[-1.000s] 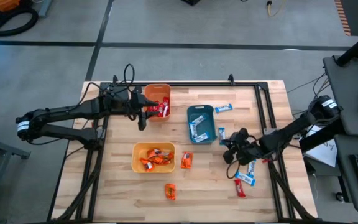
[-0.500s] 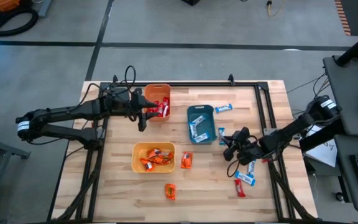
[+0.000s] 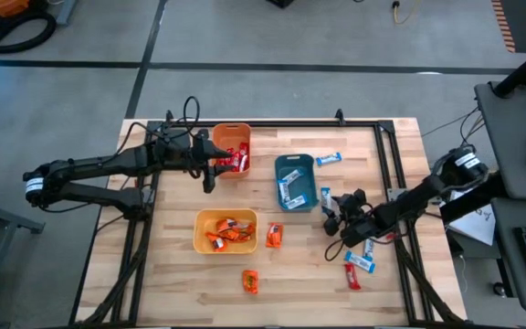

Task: Organize candy in baskets
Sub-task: Put the white chocolate into the blue bin

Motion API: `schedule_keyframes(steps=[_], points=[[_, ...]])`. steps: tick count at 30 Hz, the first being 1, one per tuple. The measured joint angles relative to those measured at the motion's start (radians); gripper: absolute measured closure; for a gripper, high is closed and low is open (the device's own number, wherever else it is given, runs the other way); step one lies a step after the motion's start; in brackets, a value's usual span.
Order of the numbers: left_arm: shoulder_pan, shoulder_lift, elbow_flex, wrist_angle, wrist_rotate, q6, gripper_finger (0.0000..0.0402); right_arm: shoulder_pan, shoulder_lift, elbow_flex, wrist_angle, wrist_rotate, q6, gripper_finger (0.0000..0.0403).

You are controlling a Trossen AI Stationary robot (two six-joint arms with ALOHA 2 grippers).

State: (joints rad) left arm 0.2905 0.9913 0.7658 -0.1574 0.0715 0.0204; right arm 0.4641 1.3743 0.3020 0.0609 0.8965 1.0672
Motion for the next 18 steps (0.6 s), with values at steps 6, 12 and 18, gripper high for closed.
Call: schedule_keyframes(steps=[6,12,18], points=[[0.000,0.000,0.000,0.000,0.000,0.000,0.0242,-0.007,0.121,0.026,0.001,0.014,0.111,0.0151],[0.000,0.000,0.000,0.000,0.000,-0.003,0.0242,-0.006,0.202,0.030,0.005,0.049,0.242,0.0172],[0.000,0.000,0.000,0.000,0.000,-0.003,0.0242,-0.006,0.227,0.029,-0.004,0.047,0.260,0.0229]])
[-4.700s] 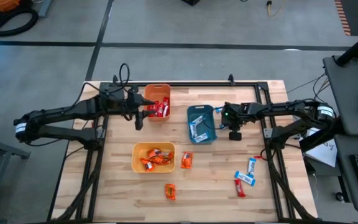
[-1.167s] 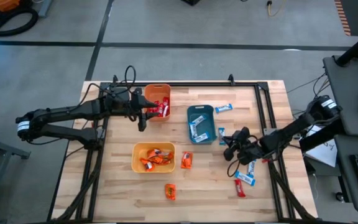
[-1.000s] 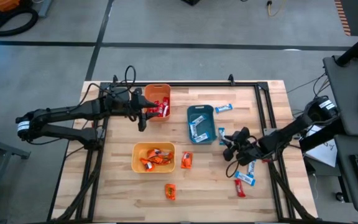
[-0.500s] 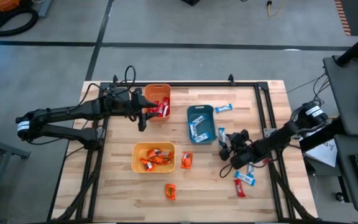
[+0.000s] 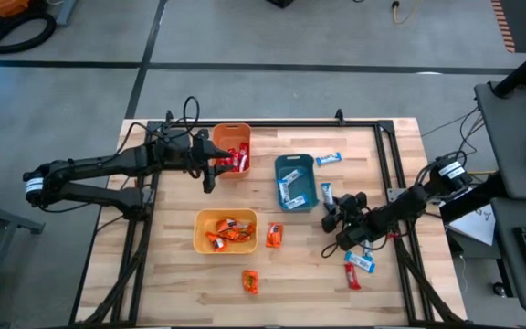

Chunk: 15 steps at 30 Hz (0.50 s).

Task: Organize candy in baskets
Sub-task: Put the white chocolate into the blue bin

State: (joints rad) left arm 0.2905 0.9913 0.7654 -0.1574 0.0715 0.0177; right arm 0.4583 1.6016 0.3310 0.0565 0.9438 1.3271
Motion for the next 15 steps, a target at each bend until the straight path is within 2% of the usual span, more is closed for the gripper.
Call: schedule_keyframes(steps=[8,15], points=[[0.000,0.000,-0.003,0.000,0.000,0.000,0.0242,-0.001,-0.025,-0.002,-0.002,-0.002,0.014,0.0329],[0.000,0.000,-0.003,0.000,0.000,0.000,0.0242,-0.001,-0.045,-0.002,0.003,-0.004,0.015,0.0369]])
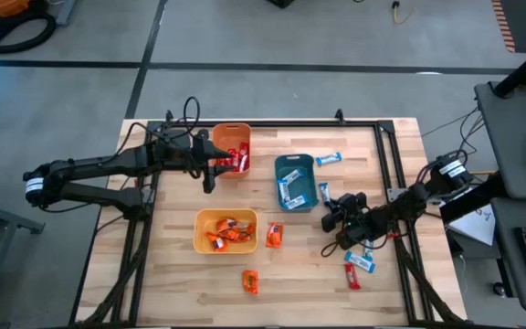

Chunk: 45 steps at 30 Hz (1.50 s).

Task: Organize candy in baskets
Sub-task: Put the white chocolate into the blue bin

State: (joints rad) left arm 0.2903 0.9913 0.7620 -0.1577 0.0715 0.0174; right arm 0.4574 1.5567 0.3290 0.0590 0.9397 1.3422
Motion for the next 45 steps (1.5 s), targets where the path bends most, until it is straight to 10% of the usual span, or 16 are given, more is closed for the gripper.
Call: schedule_keyframes(steps=[28,45], points=[[0.000,0.000,-0.004,0.000,0.000,-0.003,0.0242,0.000,-0.414,0.064,-0.195,0.185,-0.272,0.0387],[-0.017,0.000,-0.006,0.086,0.000,-0.054,0.0242,-0.048,-0.302,0.296,-0.172,0.186,-0.402,0.0386]])
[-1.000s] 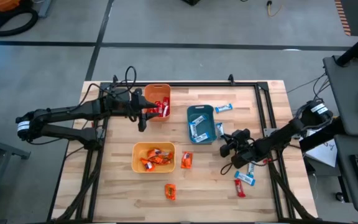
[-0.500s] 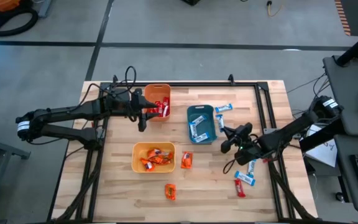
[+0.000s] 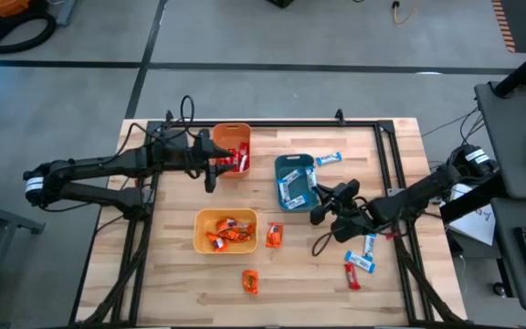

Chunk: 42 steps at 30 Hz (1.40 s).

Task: Organize candy in baskets
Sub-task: Put the white chocolate into the blue bin, then put the red chocolate into the orange bin

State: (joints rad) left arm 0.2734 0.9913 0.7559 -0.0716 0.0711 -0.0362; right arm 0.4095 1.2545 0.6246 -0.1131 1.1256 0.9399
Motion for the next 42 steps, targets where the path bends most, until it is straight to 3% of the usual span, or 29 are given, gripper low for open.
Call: schedule_keyframes(steps=[12,20,34,42], points=[[-0.089,0.000,-0.017,0.074,0.000,-0.026,0.0242,-0.101,0.175,0.121,-0.006,-0.151,-0.024,0.0385],[-0.136,0.000,-0.026,0.080,0.000,-0.052,0.0242,-0.122,0.184,0.126,-0.005,-0.192,-0.022,0.0380],[-0.142,0.013,-0.049,0.141,0.000,-0.072,0.0242,-0.122,0.170,0.126,-0.009,-0.230,-0.005,0.0260],[-0.176,0.077,-0.049,0.178,-0.009,-0.101,0.0242,-0.122,0.106,0.138,-0.013,-0.408,-0.039,0.0245]])
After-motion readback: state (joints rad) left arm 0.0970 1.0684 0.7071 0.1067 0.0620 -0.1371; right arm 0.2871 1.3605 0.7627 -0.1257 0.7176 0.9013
